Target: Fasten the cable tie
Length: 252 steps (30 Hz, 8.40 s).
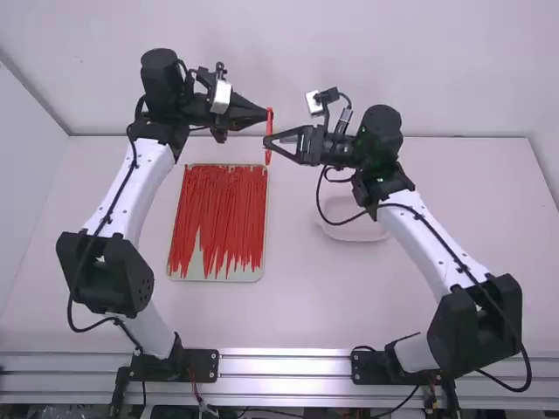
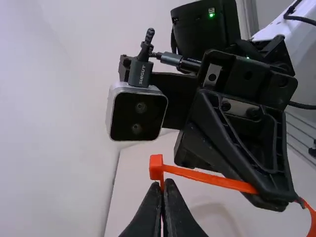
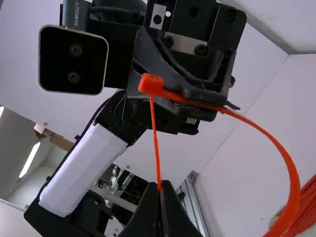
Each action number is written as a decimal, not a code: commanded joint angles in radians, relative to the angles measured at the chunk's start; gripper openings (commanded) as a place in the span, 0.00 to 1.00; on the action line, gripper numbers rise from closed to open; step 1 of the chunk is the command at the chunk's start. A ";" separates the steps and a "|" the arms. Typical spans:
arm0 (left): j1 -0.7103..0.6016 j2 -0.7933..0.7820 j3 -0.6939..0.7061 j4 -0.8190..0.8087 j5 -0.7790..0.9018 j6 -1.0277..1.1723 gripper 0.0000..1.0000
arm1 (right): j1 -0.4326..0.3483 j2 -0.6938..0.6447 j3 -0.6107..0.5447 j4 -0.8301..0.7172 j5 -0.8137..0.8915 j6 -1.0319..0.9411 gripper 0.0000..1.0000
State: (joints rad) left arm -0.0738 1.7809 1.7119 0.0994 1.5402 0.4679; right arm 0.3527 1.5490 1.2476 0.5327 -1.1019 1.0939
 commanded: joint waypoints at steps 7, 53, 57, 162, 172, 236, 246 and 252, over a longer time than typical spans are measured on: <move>-0.033 -0.002 -0.036 0.019 0.023 0.002 0.02 | -0.007 0.000 -0.005 0.064 0.026 0.069 0.00; -0.090 -0.027 -0.131 0.283 0.026 -0.280 0.02 | -0.083 0.002 -0.005 0.089 0.064 0.129 0.00; -0.092 -0.035 -0.131 0.283 0.027 -0.290 0.02 | -0.086 0.002 -0.005 0.088 0.079 0.129 0.00; -0.110 -0.046 -0.384 0.362 0.018 -0.367 0.02 | -0.151 0.002 -0.002 0.119 0.004 0.063 0.00; -0.109 -0.046 -0.528 0.354 -0.061 -0.367 0.02 | -0.177 0.002 -0.002 0.250 -0.001 0.188 0.00; -0.083 -0.062 -0.526 1.198 -0.033 -1.324 0.02 | -0.089 0.002 -0.004 -0.014 -0.102 -0.101 0.03; -0.083 -0.062 -0.526 1.190 -0.040 -1.323 0.37 | -0.103 0.002 -0.004 -0.018 -0.107 -0.135 0.00; -0.045 -0.062 -0.526 1.066 -0.101 -1.283 0.99 | -0.177 0.002 -0.004 -0.053 -0.128 -0.216 0.00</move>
State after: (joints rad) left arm -0.1394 1.7287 1.1660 1.1816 1.4643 -0.8558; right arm 0.2070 1.5665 1.2236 0.4850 -1.2266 0.9340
